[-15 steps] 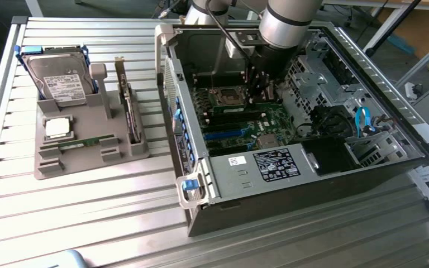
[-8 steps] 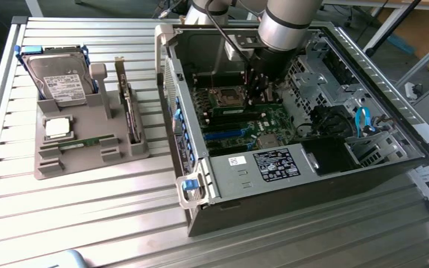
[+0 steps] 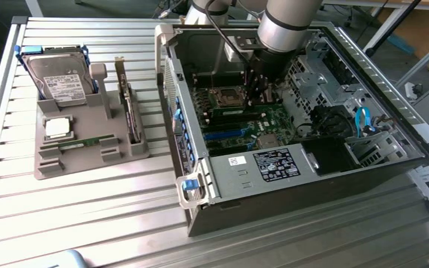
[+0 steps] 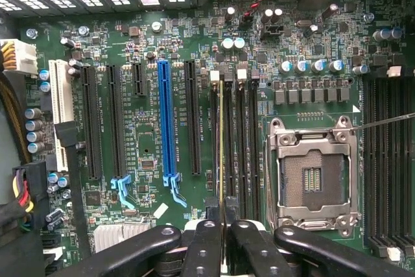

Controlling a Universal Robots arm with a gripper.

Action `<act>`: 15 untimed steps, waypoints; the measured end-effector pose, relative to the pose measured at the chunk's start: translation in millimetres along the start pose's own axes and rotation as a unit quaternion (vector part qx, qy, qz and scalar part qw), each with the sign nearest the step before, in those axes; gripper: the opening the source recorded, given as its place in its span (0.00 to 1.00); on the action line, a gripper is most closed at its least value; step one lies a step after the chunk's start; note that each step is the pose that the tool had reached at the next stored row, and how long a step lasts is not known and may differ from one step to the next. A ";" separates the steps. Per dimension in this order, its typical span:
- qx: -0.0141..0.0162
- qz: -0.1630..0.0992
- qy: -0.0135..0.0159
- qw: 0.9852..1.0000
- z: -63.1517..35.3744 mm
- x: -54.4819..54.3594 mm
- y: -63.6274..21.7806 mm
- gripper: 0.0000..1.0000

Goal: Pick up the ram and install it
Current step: 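Insert the ram into the slot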

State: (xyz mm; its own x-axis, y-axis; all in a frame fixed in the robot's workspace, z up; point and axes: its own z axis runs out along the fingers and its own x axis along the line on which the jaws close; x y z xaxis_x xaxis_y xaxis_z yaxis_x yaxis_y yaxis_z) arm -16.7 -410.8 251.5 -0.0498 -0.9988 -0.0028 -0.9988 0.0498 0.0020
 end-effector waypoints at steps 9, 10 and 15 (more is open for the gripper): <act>0.000 -0.011 0.002 1.000 0.2 0.0 0.0 0.12; 0.000 -0.011 0.002 1.000 0.3 0.0 0.0 0.12; 0.000 -0.011 0.002 1.000 1.3 -0.1 0.0 0.12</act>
State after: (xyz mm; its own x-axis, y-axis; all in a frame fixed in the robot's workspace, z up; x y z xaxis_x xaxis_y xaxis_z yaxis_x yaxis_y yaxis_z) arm -16.7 -410.7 250.2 -0.0271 -0.9996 0.0008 -0.9996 0.0271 0.0021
